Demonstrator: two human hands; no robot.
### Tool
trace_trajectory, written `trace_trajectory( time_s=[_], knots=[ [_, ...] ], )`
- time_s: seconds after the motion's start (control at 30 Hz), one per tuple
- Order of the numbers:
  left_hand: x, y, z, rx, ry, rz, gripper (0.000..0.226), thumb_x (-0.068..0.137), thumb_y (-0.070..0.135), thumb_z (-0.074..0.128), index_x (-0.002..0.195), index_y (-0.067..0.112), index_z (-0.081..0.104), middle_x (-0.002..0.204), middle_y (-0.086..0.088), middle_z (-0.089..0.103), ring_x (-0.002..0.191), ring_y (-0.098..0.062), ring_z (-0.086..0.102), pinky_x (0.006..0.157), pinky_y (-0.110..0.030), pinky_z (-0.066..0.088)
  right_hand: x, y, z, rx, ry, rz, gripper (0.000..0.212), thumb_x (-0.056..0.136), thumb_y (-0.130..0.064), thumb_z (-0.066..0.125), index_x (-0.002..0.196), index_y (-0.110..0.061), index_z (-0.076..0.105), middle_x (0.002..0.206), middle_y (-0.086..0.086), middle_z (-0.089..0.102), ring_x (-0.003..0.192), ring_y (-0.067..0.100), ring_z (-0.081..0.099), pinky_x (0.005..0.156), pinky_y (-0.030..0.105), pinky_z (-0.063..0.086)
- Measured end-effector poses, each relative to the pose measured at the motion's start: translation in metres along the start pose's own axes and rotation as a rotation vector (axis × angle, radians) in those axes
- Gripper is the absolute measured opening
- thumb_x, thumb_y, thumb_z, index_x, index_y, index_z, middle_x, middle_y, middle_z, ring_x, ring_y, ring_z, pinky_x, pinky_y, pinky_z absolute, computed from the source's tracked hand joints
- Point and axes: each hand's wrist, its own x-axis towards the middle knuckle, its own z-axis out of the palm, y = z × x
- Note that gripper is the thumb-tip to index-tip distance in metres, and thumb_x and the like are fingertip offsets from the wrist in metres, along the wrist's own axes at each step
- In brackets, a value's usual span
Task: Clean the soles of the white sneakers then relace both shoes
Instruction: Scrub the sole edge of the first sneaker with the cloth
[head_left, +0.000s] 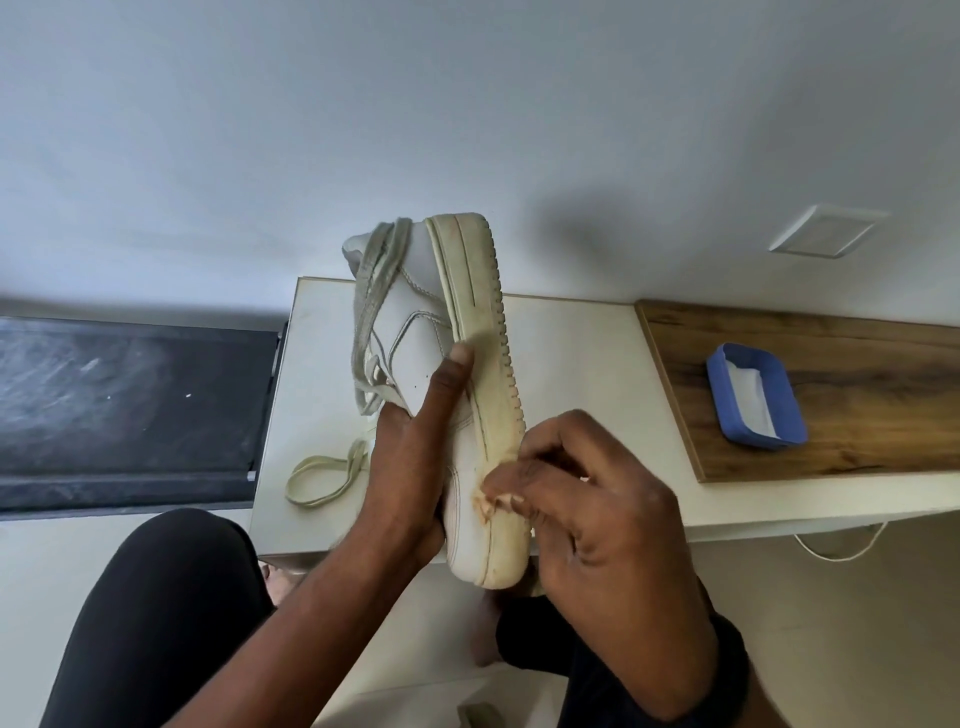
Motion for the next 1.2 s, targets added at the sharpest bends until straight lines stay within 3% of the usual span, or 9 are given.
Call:
trace_trajectory(
  time_s=[0.1,0.23,0.43,0.6,0.7,0.8,0.9,1.07,1.2],
  knots=[
    [-0.002,0.001,0.001,0.022,0.022,-0.036,0.045,0.096,0.043,0.069,0.119,0.005,0.071,0.092,-0.014,0.075,0.087,-0.033,0.074,0.075,-0.043,0.059,-0.002,0.004,-0.002,0.001,-0.066,-0.041,0.016,0.086,-0.004,0.070,0.093,-0.017,0.077,0.097,-0.002,0.060,0.087,0.014,0.064,0.075,0.027,0.059],
    [-0.006,-0.003,0.005,-0.007,0.028,-0.069,0.046,0.097,0.043,0.069,0.124,0.006,0.072,0.112,-0.025,0.075,0.106,-0.045,0.073,0.091,-0.058,0.060,0.007,0.014,-0.006,0.051,0.025,0.026,0.011,0.088,-0.006,0.071,0.088,-0.014,0.079,0.093,-0.003,0.062,0.085,0.010,0.066,0.079,0.021,0.058],
    [-0.010,-0.005,0.008,-0.005,-0.018,-0.085,0.050,0.098,0.046,0.064,0.130,0.008,0.069,0.118,-0.022,0.075,0.107,-0.038,0.074,0.080,-0.042,0.060,0.022,0.022,-0.007,0.046,0.169,0.143,0.018,0.078,0.000,0.082,0.091,-0.013,0.080,0.090,-0.004,0.067,0.084,0.002,0.065,0.080,0.006,0.050],
    [-0.008,-0.003,0.005,-0.046,-0.062,-0.093,0.059,0.090,0.049,0.068,0.129,0.005,0.069,0.117,-0.029,0.071,0.100,-0.040,0.071,0.082,-0.047,0.058,0.015,0.016,-0.009,0.045,0.138,0.090,0.016,0.079,0.000,0.081,0.090,-0.011,0.080,0.091,-0.002,0.066,0.085,0.005,0.067,0.078,0.013,0.056],
    [-0.007,-0.001,0.003,-0.052,-0.075,-0.098,0.058,0.089,0.050,0.071,0.129,0.007,0.069,0.119,-0.033,0.069,0.104,-0.046,0.070,0.089,-0.056,0.060,0.007,0.011,-0.011,0.044,-0.008,0.006,0.010,0.085,-0.005,0.075,0.090,-0.012,0.078,0.094,-0.002,0.064,0.088,0.012,0.067,0.080,0.025,0.061],
    [-0.006,0.001,0.003,-0.019,-0.053,-0.072,0.058,0.088,0.051,0.072,0.131,0.012,0.068,0.115,-0.025,0.073,0.107,-0.045,0.072,0.087,-0.053,0.060,-0.001,0.009,-0.010,0.034,-0.113,-0.039,0.009,0.089,-0.015,0.068,0.092,-0.015,0.077,0.098,-0.004,0.062,0.092,0.013,0.067,0.082,0.029,0.061],
    [-0.006,0.001,0.002,-0.025,-0.056,-0.080,0.054,0.091,0.048,0.071,0.130,0.011,0.069,0.117,-0.025,0.074,0.108,-0.045,0.073,0.087,-0.052,0.060,0.004,0.015,-0.008,0.070,-0.041,-0.008,0.013,0.084,-0.002,0.076,0.089,-0.014,0.078,0.094,-0.004,0.062,0.089,0.009,0.066,0.083,0.019,0.058],
    [-0.007,0.000,0.002,0.011,-0.101,-0.129,0.060,0.088,0.054,0.069,0.130,0.012,0.070,0.118,-0.025,0.074,0.106,-0.042,0.073,0.084,-0.047,0.058,0.026,0.025,-0.008,0.116,0.135,0.076,0.013,0.080,0.000,0.078,0.088,-0.010,0.079,0.090,-0.002,0.066,0.089,0.003,0.066,0.082,0.010,0.053],
    [-0.006,-0.001,0.001,0.000,-0.115,-0.163,0.062,0.086,0.059,0.070,0.130,0.014,0.071,0.121,-0.025,0.073,0.110,-0.045,0.071,0.089,-0.052,0.057,0.033,0.025,-0.006,0.127,0.174,0.092,0.013,0.080,0.000,0.078,0.089,-0.010,0.080,0.090,-0.002,0.067,0.088,0.005,0.067,0.080,0.013,0.055]
  ],
)
